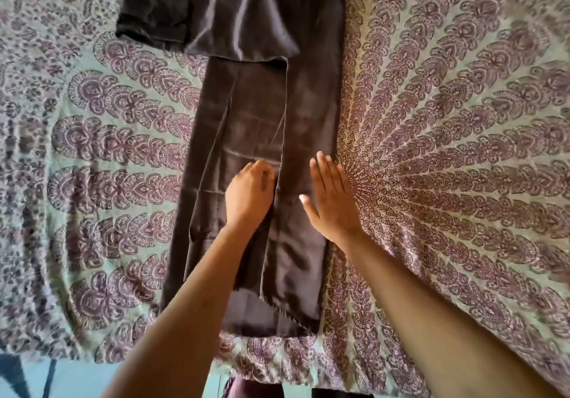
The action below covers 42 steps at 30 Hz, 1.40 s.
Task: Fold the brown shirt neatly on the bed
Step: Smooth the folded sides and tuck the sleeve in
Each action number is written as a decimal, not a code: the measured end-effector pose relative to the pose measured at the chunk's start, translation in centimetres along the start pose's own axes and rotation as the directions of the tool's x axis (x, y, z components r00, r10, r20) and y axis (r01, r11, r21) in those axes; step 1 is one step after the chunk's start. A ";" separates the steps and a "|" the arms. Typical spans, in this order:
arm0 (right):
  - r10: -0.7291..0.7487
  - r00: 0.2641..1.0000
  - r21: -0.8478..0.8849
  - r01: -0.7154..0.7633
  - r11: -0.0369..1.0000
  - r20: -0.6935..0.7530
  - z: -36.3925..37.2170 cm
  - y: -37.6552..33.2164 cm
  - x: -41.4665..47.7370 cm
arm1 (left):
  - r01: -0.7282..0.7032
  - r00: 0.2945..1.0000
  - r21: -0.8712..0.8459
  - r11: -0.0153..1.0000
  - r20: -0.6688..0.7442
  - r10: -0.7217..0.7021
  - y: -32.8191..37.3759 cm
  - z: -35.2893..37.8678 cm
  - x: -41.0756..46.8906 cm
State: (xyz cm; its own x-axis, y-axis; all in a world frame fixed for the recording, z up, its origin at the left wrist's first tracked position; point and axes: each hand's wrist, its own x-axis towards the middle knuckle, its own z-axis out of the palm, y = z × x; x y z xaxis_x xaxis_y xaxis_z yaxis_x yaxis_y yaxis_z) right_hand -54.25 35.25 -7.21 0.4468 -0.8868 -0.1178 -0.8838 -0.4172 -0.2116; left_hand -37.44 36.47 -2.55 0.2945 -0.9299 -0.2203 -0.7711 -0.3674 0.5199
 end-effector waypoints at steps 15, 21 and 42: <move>0.152 0.987 0.040 -0.154 0.987 0.054 3.2 -1.4 3.3 | -0.400 0.914 0.031 0.916 0.091 0.396 -2.1 1.7 17.5; 0.249 0.964 0.124 -0.236 0.964 -0.092 -0.6 -0.5 11.1 | -0.333 0.942 0.005 0.943 -0.046 0.333 -3.1 -2.5 24.4; 0.260 0.962 0.044 -0.257 0.965 -0.086 1.1 0.1 31.0 | 0.237 0.965 0.348 0.907 -0.193 -0.178 -9.0 -9.7 37.2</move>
State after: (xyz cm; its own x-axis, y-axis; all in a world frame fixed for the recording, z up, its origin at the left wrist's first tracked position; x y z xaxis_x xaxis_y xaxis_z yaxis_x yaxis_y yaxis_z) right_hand -40.30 7.97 -11.92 0.1877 -0.9786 -0.0846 -0.9620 -0.1658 -0.2169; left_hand -14.04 5.05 -7.40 0.5304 -0.8351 -0.1456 -0.8260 -0.5478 0.1327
